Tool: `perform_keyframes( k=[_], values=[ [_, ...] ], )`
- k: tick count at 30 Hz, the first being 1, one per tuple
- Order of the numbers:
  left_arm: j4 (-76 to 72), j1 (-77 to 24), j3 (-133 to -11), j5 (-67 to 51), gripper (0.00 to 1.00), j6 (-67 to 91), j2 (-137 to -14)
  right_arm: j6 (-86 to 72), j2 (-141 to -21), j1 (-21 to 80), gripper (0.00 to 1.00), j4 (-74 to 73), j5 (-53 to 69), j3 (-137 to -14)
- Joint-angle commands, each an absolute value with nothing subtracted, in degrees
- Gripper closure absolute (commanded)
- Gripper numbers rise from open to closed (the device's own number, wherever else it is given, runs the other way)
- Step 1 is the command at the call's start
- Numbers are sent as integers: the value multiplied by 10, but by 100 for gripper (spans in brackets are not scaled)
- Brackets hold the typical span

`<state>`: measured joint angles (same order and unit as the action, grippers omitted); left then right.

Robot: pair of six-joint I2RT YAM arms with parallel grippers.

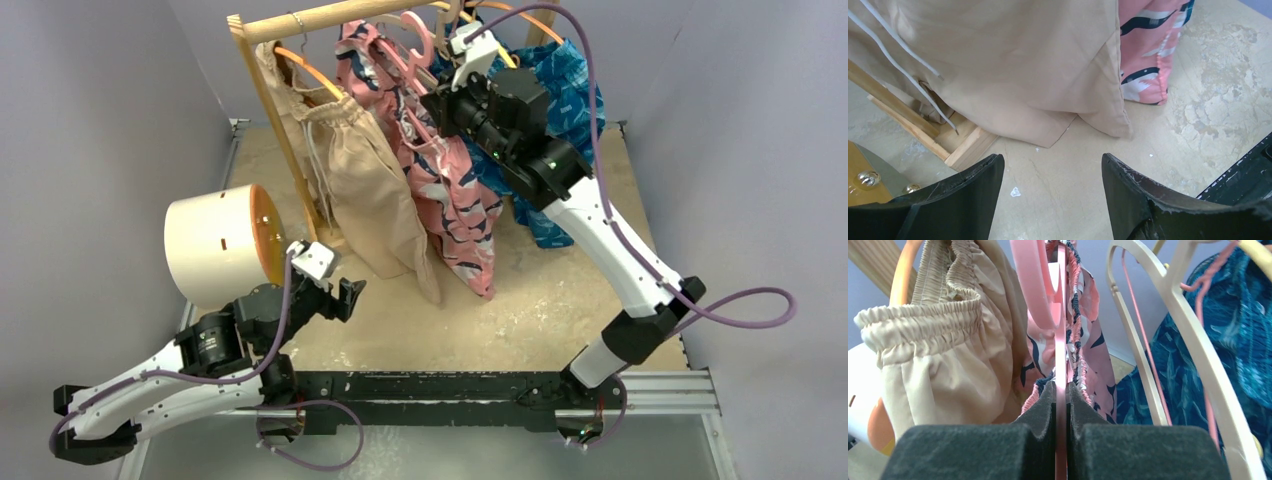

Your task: Place the shorts on the hanger

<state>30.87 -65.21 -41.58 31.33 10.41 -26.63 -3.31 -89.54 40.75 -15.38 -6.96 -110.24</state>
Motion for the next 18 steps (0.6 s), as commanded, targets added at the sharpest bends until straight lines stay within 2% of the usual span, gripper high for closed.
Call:
perform_keyframes(
  k=[1, 18],
  values=[
    [277, -649, -414, 307, 29, 108, -252, -20, -908, 407, 100, -28, -47, -1159],
    [277, -650, -412, 308, 29, 101, -240, 5, -1001, 453, 100, 64, -79, -1218]
  ],
)
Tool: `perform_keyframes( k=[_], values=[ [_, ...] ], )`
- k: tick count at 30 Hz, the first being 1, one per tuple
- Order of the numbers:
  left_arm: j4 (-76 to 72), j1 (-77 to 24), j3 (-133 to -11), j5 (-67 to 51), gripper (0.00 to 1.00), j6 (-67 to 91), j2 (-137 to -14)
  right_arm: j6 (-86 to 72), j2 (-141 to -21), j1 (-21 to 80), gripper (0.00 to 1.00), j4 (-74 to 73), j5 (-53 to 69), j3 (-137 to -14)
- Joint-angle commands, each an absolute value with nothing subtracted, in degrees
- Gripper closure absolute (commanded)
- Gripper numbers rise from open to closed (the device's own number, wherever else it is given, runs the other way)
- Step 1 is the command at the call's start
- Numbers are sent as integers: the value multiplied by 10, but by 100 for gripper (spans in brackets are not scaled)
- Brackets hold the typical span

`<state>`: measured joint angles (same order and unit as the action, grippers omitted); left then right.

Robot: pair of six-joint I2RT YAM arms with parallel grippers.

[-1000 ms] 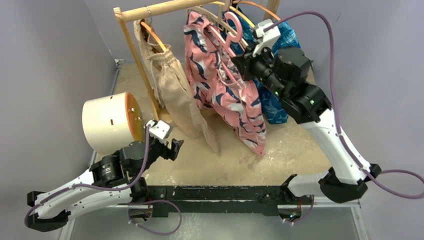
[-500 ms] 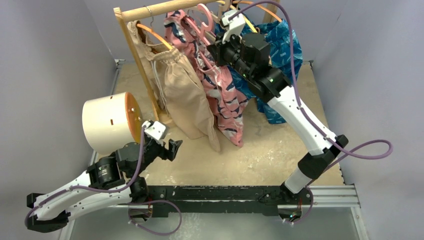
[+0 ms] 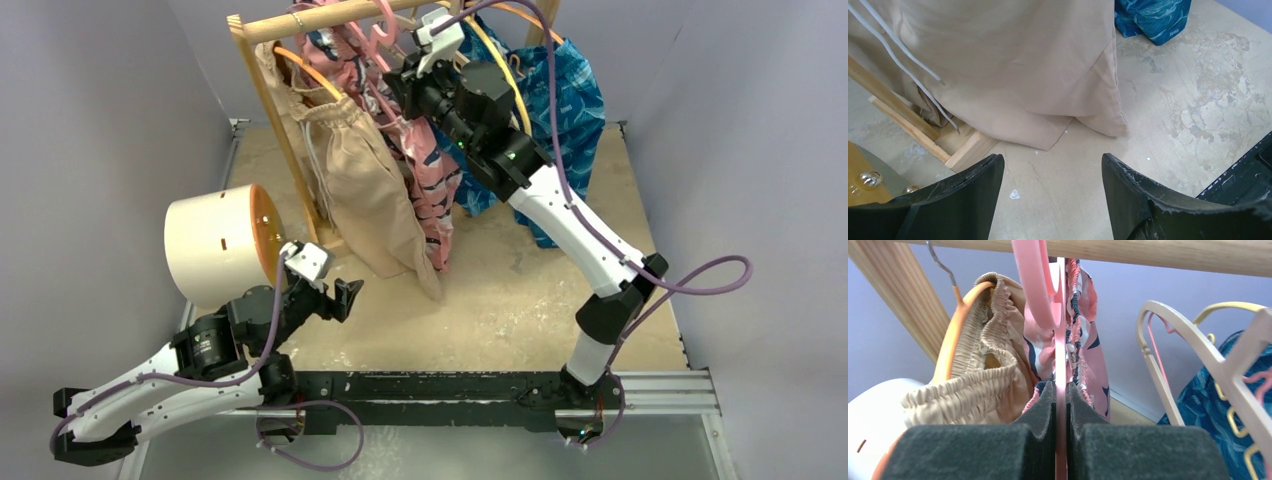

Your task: Place the shorts on the hanger

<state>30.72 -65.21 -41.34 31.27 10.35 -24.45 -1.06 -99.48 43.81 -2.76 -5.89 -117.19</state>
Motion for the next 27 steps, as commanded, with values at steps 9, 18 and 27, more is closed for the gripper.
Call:
perform_keyframes(
  k=[9, 18, 27],
  values=[
    [278, -650, -411, 307, 29, 101, -231, 14, -1063, 474, 100, 65, -99, -1286],
    [279, -650, -411, 304, 28, 102, -231, 13, -1094, 483, 100, 71, -162, -1298],
    [279, -650, -412, 303, 28, 102, -232, 12, -1115, 483, 100, 86, -163, -1303]
  ],
)
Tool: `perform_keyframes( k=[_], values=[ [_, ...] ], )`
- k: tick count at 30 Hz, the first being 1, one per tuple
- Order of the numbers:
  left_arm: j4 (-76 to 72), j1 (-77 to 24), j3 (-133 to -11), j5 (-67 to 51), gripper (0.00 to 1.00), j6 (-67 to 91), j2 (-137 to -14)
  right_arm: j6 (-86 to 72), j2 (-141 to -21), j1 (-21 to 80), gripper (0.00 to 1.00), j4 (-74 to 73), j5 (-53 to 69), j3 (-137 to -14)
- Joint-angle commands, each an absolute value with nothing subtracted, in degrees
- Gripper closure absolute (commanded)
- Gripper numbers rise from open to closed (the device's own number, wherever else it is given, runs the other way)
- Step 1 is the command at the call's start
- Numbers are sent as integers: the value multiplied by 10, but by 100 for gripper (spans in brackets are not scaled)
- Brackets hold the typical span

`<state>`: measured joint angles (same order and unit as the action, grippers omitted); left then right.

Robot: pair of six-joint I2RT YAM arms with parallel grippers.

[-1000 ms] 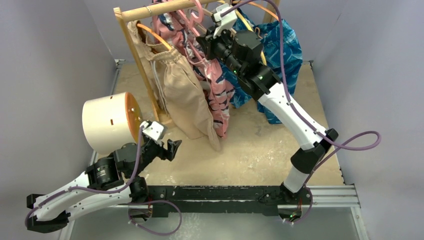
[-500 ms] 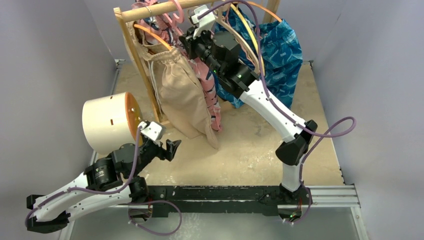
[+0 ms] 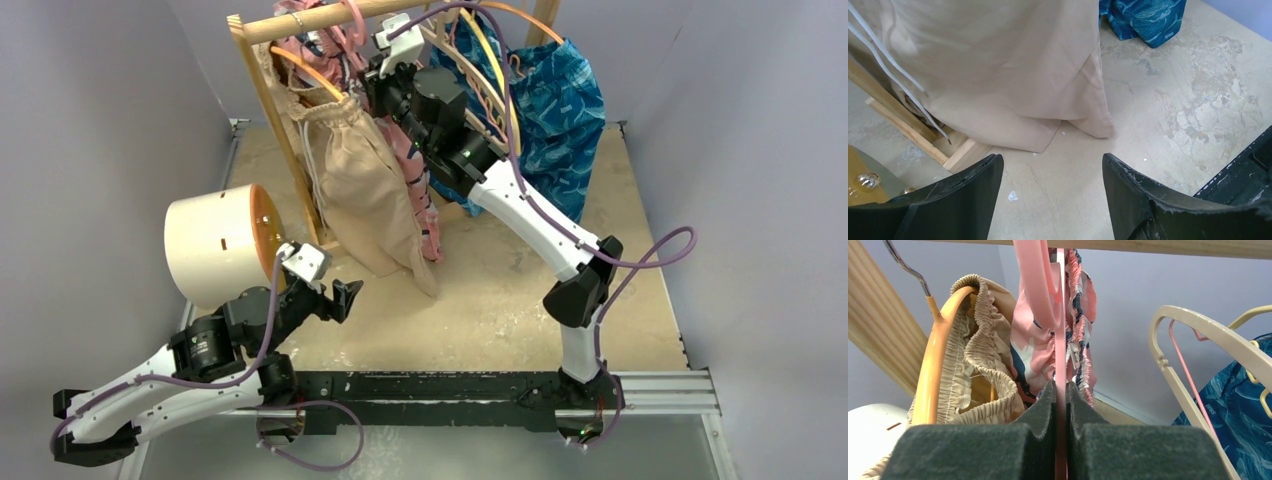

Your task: Place the shorts on the hanger

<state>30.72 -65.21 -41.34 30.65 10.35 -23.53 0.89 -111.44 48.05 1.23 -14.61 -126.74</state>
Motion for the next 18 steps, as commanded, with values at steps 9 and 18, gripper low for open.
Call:
perform_keyframes(
  k=[9, 18],
  values=[
    [280, -649, -412, 304, 28, 102, -230, 15, -1135, 483, 100, 85, -159, -1325],
    [280, -650, -412, 304, 28, 102, -231, 14, -1098, 484, 74, 89, -161, -1288]
  ],
)
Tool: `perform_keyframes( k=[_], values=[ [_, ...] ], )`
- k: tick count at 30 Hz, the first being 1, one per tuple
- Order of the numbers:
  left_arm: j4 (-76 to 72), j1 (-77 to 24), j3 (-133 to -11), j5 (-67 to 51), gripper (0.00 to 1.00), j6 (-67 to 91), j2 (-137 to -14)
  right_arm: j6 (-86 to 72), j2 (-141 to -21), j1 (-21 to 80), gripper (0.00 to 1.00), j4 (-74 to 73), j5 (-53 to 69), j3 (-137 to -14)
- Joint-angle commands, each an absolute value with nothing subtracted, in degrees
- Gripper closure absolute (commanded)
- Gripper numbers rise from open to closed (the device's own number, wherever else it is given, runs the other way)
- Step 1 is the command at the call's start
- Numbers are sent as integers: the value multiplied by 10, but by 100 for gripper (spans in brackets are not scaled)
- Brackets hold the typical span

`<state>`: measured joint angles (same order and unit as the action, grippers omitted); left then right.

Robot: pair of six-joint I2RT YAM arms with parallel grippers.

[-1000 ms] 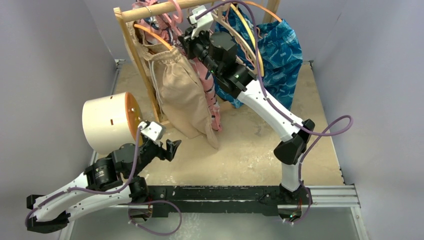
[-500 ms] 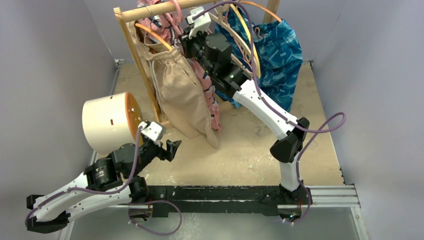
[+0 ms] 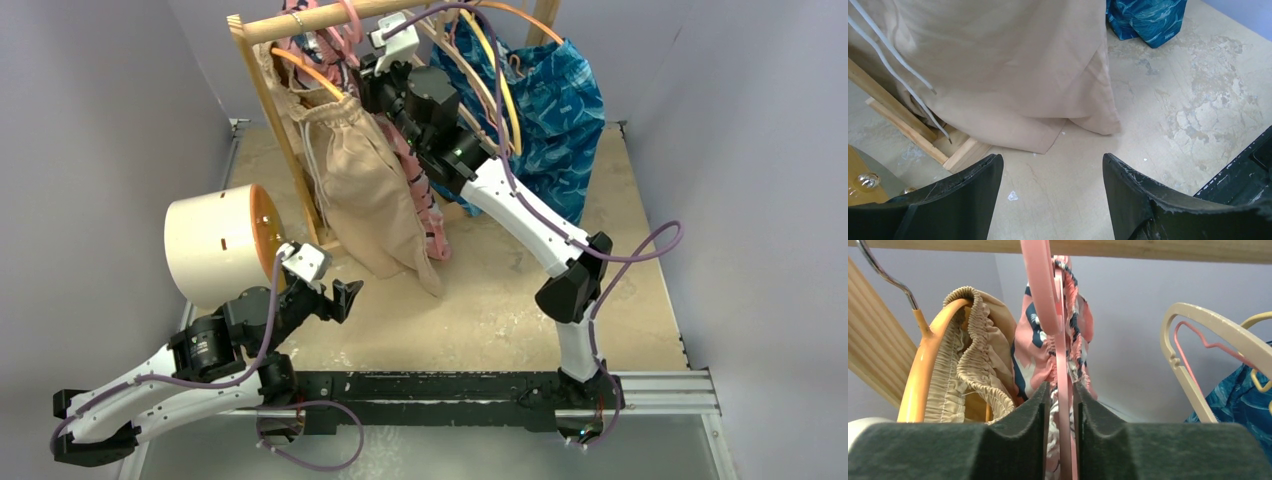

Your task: Place the shorts on the hanger

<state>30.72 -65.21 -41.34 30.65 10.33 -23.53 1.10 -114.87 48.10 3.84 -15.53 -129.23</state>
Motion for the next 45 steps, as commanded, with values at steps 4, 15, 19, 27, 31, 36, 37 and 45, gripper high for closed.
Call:
perform_keyframes(
  k=[4, 15, 19, 27, 31, 36, 37, 45],
  values=[
    [282, -650, -412, 309, 28, 103, -232, 8, -1060, 484, 63, 81, -158, -1248],
    [293, -649, -463, 344, 24, 155, -236, -26, -844, 484, 33, 69, -159, -1004],
    [303, -649, -507, 384, 22, 217, -243, -67, -749, 484, 1, 27, -153, -934],
    [319, -650, -566, 436, 21, 320, -262, -93, -580, 484, 1, -134, -167, -843],
    [325, -650, -592, 417, 20, 320, -280, -126, -517, 484, 1, -192, -164, -821],
    [314, -650, -607, 389, 20, 320, -304, -176, -462, 484, 1, -247, -168, -783],
    [312, -650, -605, 383, 20, 324, -307, -199, -456, 484, 1, -261, -182, -780],
    [292, -649, -574, 376, 20, 368, -315, -323, -377, 484, 1, -320, -261, -716]
  ],
)
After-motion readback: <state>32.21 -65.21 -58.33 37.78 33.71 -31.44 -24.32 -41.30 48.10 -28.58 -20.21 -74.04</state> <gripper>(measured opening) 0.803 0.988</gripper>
